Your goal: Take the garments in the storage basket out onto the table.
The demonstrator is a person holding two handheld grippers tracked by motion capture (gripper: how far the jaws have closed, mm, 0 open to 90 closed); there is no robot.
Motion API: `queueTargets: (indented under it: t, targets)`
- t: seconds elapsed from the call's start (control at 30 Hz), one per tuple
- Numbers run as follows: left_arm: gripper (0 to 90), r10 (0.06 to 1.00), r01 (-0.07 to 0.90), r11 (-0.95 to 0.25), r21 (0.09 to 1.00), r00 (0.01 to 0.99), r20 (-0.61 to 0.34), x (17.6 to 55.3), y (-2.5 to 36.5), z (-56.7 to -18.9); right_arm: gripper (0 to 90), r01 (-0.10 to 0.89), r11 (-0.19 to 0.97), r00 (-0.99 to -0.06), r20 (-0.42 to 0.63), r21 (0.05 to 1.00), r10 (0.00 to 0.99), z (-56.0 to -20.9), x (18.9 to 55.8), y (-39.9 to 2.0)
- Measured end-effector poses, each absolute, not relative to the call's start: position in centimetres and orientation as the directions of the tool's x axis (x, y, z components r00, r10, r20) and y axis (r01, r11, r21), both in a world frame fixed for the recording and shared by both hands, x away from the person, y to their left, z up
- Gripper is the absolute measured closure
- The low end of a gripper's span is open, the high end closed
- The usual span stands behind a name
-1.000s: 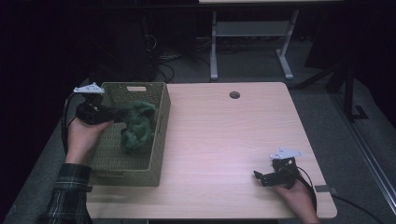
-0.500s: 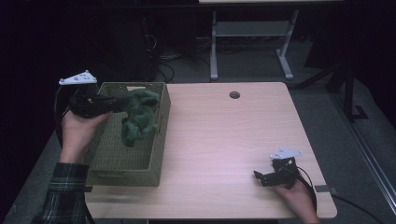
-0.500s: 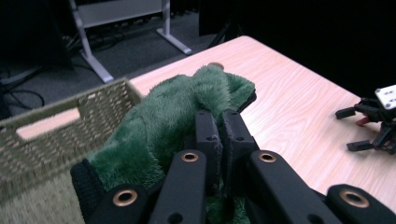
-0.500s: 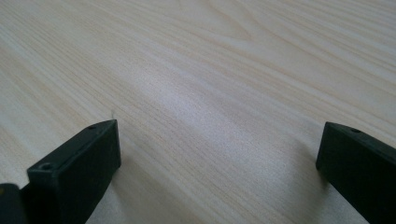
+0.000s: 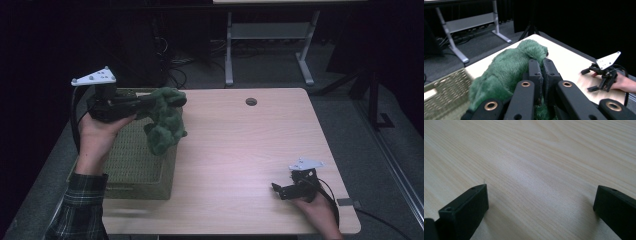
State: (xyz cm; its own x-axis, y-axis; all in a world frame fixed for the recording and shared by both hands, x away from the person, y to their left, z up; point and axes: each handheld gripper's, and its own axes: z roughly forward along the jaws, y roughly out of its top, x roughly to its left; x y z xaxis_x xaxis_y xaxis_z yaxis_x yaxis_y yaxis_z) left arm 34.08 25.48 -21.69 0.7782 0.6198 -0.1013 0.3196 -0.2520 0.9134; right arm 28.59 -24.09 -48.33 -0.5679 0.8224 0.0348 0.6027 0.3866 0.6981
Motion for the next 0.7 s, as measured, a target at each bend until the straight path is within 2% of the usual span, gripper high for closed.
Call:
queueTargets:
  t: [0.4, 0.7]
  targets:
    - [87.0, 0.523, 0.278, -0.286, 0.917, 0.847, -0.094, 33.9, 19.6, -22.0, 0.0, 0.603, 0.386, -0.568, 0.035, 0.698, 0.822, -48.3, 28.6, -24.1]
    - [87.1, 0.458, 0.294, -0.295, 0.909, 0.878, -0.135, 33.8, 15.5, -24.4, 0.0, 0.603, 0.385, -0.567, 0.037, 0.698, 0.823, -48.3, 28.6, -24.1]
